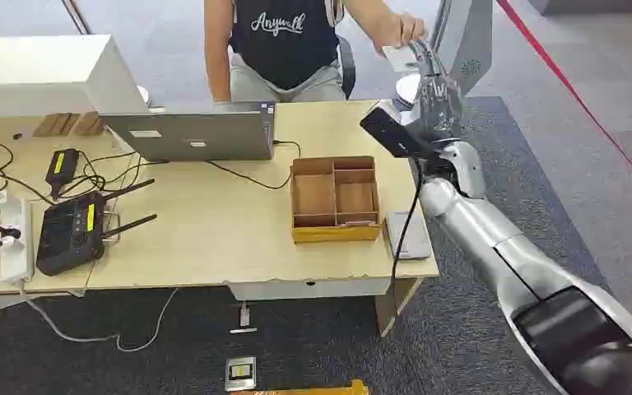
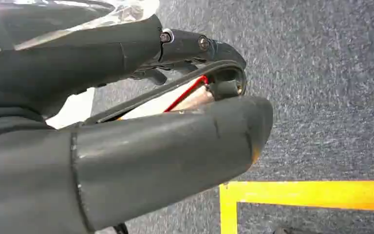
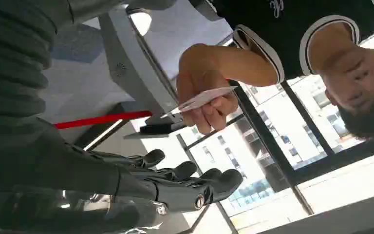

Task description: Pass the card to the sensor for recognition and then transmit it.

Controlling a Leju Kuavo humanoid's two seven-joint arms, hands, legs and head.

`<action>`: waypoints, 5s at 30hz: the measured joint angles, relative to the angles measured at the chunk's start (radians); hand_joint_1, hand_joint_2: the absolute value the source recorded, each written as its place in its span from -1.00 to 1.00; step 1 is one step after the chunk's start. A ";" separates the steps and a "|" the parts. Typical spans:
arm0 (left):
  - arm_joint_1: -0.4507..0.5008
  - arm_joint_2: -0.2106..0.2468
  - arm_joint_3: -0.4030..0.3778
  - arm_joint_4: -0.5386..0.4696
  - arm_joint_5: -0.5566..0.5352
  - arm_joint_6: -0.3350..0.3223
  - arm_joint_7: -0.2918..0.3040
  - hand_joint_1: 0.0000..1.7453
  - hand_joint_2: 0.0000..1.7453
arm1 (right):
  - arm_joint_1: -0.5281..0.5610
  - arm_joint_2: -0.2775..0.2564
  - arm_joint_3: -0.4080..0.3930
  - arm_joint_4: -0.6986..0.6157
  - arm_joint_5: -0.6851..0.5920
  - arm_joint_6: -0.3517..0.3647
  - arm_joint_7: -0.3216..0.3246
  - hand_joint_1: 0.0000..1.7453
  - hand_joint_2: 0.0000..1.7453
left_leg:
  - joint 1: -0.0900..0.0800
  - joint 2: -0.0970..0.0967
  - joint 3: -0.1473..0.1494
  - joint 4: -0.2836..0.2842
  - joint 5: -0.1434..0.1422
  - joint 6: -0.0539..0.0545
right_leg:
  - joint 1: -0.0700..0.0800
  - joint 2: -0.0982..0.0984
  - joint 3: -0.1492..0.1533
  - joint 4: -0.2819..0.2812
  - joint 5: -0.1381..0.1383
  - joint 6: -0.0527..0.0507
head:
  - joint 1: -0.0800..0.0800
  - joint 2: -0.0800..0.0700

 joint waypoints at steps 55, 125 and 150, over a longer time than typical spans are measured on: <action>0.001 0.013 -0.073 0.003 -0.019 -0.009 -0.026 -1.00 -1.00 | 0.007 0.032 -0.034 0.156 0.305 -0.029 0.136 1.00 1.00 | -0.001 0.000 0.000 0.000 0.000 0.000 | 0.000 0.000 -0.001 0.000 0.000 0.000 | 0.000 0.000; 0.001 0.014 -0.071 0.004 0.078 0.037 0.009 -1.00 -1.00 | 0.355 -0.115 -0.117 0.217 0.079 -0.002 0.140 1.00 1.00 | -0.001 0.001 0.000 0.000 -0.001 0.001 | 0.000 0.000 -0.001 -0.001 0.000 0.000 | 0.000 0.000; 0.000 0.014 -0.072 0.004 0.033 0.017 -0.009 -1.00 -1.00 | 0.422 -0.119 -0.116 0.230 0.065 0.016 0.153 1.00 1.00 | -0.001 0.001 0.000 0.000 -0.001 0.001 | 0.000 0.000 -0.001 -0.001 0.000 0.000 | 0.000 0.000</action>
